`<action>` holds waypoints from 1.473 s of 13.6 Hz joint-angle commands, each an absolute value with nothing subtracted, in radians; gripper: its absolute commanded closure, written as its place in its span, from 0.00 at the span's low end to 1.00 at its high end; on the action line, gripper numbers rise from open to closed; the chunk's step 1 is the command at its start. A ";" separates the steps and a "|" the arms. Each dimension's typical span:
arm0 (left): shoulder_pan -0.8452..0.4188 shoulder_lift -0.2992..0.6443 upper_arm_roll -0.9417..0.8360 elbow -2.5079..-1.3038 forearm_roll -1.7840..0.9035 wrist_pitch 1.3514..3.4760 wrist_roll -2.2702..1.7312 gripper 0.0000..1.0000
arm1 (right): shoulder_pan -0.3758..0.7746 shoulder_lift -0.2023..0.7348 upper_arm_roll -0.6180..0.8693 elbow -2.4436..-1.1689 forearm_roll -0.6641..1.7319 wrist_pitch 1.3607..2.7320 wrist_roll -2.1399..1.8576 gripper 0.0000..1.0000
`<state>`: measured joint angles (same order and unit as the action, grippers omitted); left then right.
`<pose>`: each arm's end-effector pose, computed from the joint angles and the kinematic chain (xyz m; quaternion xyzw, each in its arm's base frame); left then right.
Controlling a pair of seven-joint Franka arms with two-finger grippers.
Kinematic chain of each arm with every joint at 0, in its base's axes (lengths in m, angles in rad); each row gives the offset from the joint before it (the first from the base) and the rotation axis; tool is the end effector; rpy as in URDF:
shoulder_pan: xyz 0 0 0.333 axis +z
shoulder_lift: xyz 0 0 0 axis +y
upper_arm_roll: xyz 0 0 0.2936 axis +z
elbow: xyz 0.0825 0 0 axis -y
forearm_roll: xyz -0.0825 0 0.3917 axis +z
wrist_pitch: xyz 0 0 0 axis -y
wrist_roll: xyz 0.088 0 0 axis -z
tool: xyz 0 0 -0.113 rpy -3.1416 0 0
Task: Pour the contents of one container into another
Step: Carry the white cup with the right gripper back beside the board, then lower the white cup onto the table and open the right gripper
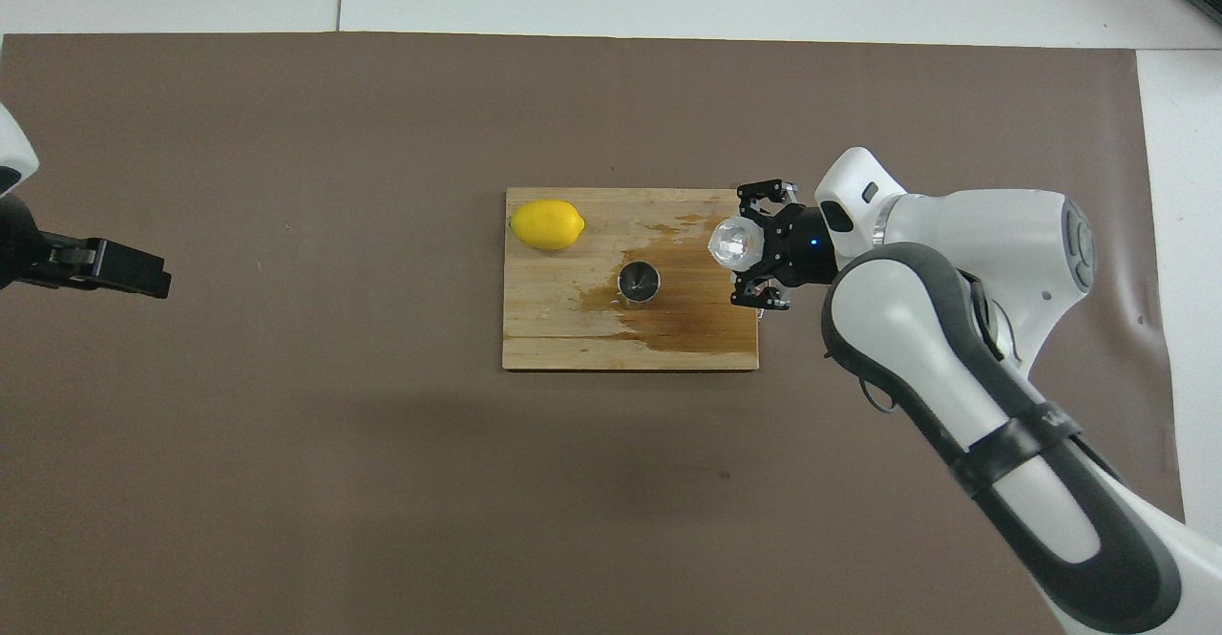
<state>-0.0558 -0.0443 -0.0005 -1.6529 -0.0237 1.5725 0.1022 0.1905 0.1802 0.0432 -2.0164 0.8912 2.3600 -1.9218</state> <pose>0.5468 -0.0335 0.5815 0.9966 -0.0789 -0.0178 0.0123 0.5890 0.1533 0.3527 -0.6723 -0.6582 -0.2957 0.1656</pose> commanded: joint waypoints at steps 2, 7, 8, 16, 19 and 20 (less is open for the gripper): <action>-0.055 -0.071 -0.003 -1.677 -0.005 1.568 0.103 0.00 | 0.030 0.169 0.055 -2.078 1.037 2.229 -2.158 1.00; -0.055 -0.071 -0.003 -1.677 -0.005 1.568 0.103 0.00 | -0.193 0.382 0.052 -2.085 1.218 2.008 -2.538 1.00; -0.055 -0.071 -0.003 -1.677 -0.005 1.568 0.103 0.00 | -0.199 0.387 0.051 -2.086 1.215 2.013 -2.571 1.00; -0.055 -0.071 -0.003 -1.677 -0.005 1.568 0.103 0.00 | -0.276 0.410 0.049 -2.102 1.166 2.014 -2.668 0.92; -0.055 -0.071 -0.003 -1.677 -0.005 1.568 0.103 0.00 | -0.276 0.410 0.049 -2.103 1.164 2.020 -2.668 0.08; -0.055 -0.071 -0.003 -1.677 -0.005 1.568 0.101 0.00 | -0.276 0.408 0.049 -2.103 1.166 2.020 -2.668 0.00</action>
